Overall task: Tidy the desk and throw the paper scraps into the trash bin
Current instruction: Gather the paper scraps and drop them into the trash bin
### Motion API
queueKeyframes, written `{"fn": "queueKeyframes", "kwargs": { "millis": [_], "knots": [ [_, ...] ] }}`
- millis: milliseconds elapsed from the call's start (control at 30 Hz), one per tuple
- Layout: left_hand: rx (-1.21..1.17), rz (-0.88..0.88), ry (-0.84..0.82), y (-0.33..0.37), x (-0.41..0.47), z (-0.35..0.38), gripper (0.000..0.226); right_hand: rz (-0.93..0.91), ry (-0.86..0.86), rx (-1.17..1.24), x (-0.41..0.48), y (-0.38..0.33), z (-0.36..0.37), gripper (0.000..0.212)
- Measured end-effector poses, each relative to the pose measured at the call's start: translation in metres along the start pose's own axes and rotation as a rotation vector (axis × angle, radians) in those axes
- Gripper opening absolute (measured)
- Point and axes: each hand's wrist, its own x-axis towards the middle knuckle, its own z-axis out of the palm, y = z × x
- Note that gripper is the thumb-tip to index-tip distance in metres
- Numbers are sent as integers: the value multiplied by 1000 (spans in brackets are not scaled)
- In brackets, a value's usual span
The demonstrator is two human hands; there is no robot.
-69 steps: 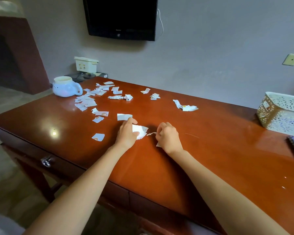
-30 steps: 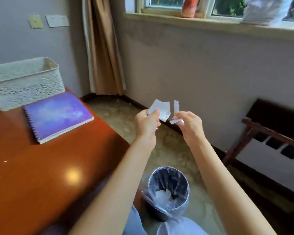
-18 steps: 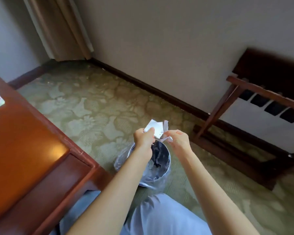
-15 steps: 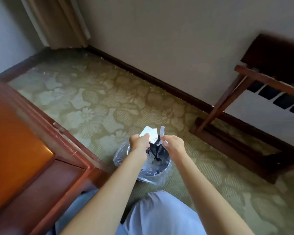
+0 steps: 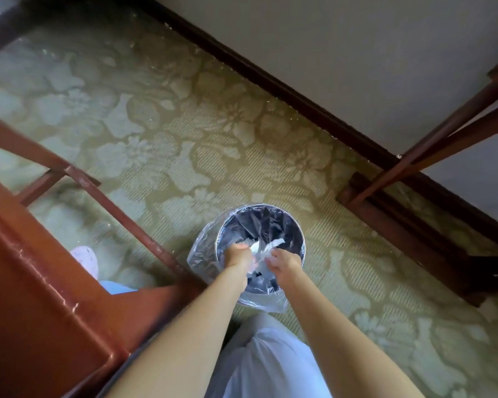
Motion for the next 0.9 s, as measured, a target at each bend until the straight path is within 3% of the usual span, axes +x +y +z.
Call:
{"fn": "queueKeyframes", "kwargs": {
  "millis": [167, 367, 467, 533, 667, 800, 900],
  "knots": [
    [-156, -90, -62, -2, 4, 3, 36, 72, 13, 45, 13, 3, 11, 5],
    [-320, -181, -124, 6, -9, -1, 50, 36, 6, -18, 3, 1, 3, 32],
    [-330, -168, -103, 13, -22, -6, 50, -6, 25, -101, -6, -3, 1, 27],
    [-281, -109, -105, 19, -36, -10, 47, -77, 65, -166, -22, -7, 3, 17],
    [-24, 101, -54, 38, -75, -20, 42, -299, 151, -360, -64, -21, 6, 32],
    [210, 446, 45, 74, -138, -37, 37, -628, 143, -571, -133, -47, 13, 19],
    [245, 668, 155, 100, -201, -55, 35, -821, 131, -569, -192, -67, 23, 29]
  ]
}}
